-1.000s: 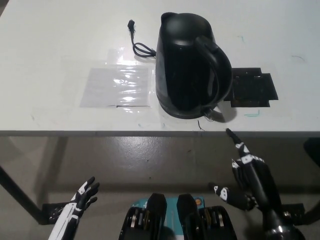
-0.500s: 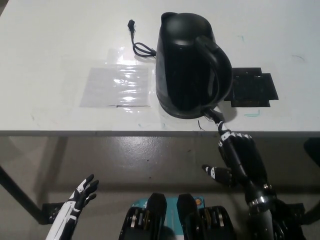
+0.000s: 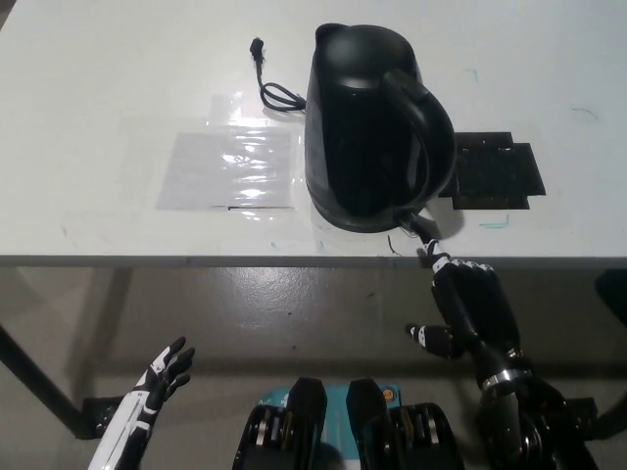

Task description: A kettle is kept at the center of the table close to the robot and the robot uses its right index finger to press downwards on the transparent start boiling button

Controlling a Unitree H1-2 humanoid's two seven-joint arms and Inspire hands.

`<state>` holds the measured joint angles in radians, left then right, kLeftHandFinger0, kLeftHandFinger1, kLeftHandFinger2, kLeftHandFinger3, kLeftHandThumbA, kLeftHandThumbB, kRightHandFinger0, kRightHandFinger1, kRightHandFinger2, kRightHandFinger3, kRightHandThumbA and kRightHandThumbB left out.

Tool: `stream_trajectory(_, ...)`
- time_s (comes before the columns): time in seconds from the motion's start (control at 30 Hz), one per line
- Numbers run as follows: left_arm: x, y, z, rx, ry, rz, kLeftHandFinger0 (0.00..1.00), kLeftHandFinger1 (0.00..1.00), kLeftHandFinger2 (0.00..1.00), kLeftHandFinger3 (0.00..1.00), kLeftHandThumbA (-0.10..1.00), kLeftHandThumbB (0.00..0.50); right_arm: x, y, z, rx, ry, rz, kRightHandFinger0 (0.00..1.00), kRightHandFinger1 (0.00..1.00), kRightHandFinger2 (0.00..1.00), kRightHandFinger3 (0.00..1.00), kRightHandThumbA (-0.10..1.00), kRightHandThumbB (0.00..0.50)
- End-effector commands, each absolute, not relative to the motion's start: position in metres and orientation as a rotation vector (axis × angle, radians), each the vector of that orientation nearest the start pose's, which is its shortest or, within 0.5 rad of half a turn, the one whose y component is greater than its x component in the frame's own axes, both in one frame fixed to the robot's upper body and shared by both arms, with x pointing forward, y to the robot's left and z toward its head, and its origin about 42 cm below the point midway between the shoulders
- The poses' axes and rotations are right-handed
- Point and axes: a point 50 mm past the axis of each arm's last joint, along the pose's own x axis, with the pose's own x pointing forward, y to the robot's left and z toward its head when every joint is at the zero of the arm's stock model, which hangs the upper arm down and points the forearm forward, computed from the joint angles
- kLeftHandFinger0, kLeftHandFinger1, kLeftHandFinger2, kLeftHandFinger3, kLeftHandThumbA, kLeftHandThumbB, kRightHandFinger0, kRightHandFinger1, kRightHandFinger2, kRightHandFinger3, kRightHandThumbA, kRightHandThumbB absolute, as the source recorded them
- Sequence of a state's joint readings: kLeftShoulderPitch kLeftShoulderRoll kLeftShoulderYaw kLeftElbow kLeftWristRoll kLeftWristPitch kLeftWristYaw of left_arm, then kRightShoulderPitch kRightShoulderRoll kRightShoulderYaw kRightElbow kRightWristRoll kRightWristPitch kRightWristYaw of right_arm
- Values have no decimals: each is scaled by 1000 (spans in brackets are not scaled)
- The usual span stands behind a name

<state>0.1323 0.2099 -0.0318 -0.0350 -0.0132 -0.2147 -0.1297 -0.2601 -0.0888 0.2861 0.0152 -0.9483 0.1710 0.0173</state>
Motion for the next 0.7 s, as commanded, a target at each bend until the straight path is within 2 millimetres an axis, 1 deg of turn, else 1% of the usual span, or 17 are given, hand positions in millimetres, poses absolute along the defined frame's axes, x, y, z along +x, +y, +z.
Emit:
stream_trajectory(0.0,237,273,103,217,-166,-171,1000,1000,1000,1000,1000,371,363,-148,171,-1082,-233,126,0,0,0,1000,1000,223)
stream_trajectory(0.07,237,274,103,222,-172,-174,1000,1000,1000,1000,1000,364,363,-149,170,-1085,-231,126,0,0,0,1000,1000,226)
stream_trajectory(0.13,238,273,103,218,-172,-178,1000,1000,1000,1000,1000,368,365,-151,169,-1090,-228,124,0,0,0,1000,1000,222)
stream_trajectory(0.2,239,273,103,213,-176,-181,1000,1000,1000,1000,1000,359,365,-151,168,-1094,-223,126,0,0,0,1000,1000,232)
stream_trajectory(0.33,238,273,103,222,-176,-179,1000,1000,1000,1000,1000,357,366,-150,168,-1100,-222,130,0,0,0,1000,1000,222)
stream_trajectory(0.43,238,273,102,214,-174,-177,1000,1000,1000,1000,1000,359,366,-149,167,-1094,-220,134,0,0,0,1000,1000,216)
stream_trajectory(0.57,238,273,102,219,-171,-171,1000,1000,1000,1000,1000,381,368,-149,165,-1096,-211,137,0,0,0,1000,1000,221)
stream_trajectory(0.6,238,273,103,220,-171,-171,1000,1000,1000,1000,1000,373,368,-149,165,-1098,-211,138,0,0,0,1000,1000,223)
stream_trajectory(0.67,238,272,103,216,-173,-175,1000,1000,1000,1000,1000,372,370,-148,163,-1106,-209,146,0,0,0,1000,1000,216)
